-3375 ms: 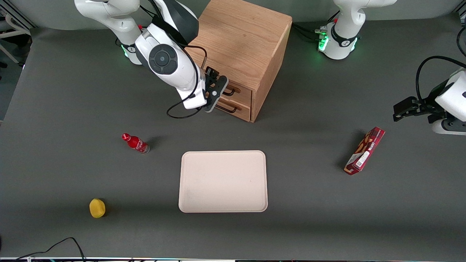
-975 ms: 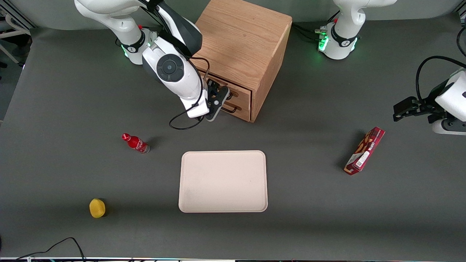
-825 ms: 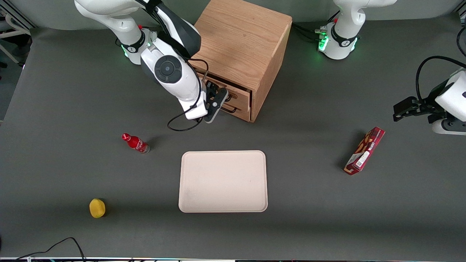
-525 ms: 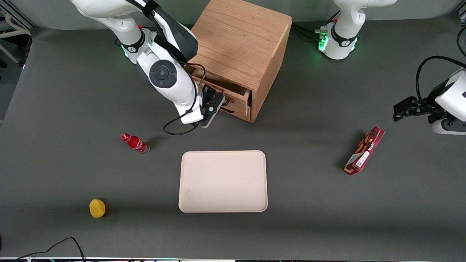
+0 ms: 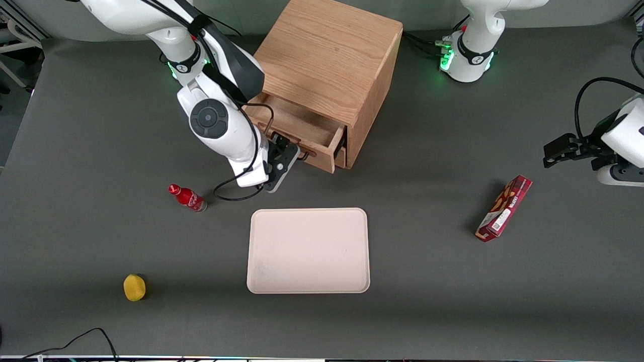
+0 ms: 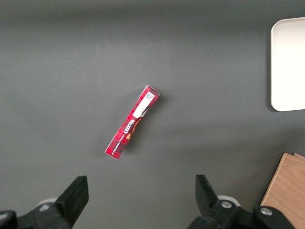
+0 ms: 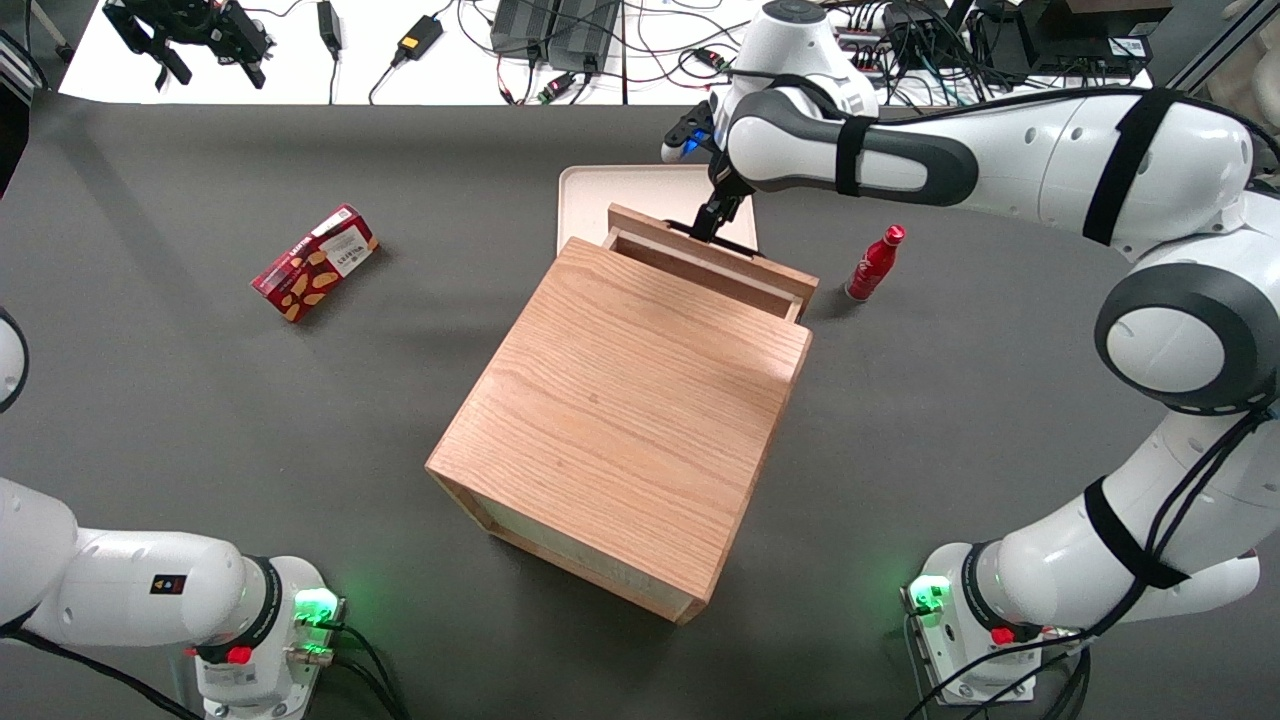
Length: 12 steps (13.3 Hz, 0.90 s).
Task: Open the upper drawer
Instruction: 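Pull the handle outward with the right gripper, sliding the drawer open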
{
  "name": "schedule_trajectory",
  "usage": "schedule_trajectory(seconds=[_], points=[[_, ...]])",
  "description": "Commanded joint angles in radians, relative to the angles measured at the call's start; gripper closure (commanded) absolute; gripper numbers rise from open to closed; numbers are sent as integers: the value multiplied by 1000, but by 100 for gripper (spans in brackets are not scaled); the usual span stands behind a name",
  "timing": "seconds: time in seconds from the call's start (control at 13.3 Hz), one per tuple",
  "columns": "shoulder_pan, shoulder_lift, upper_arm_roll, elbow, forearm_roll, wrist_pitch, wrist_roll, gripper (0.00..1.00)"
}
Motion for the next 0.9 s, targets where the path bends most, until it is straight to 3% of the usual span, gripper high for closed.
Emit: schedule_trajectory(seconds=[0.0,0.82], points=[[5,51,-32,43,-41,1,-47,0],[7,142,-107,170,-76,-29,-144,0]])
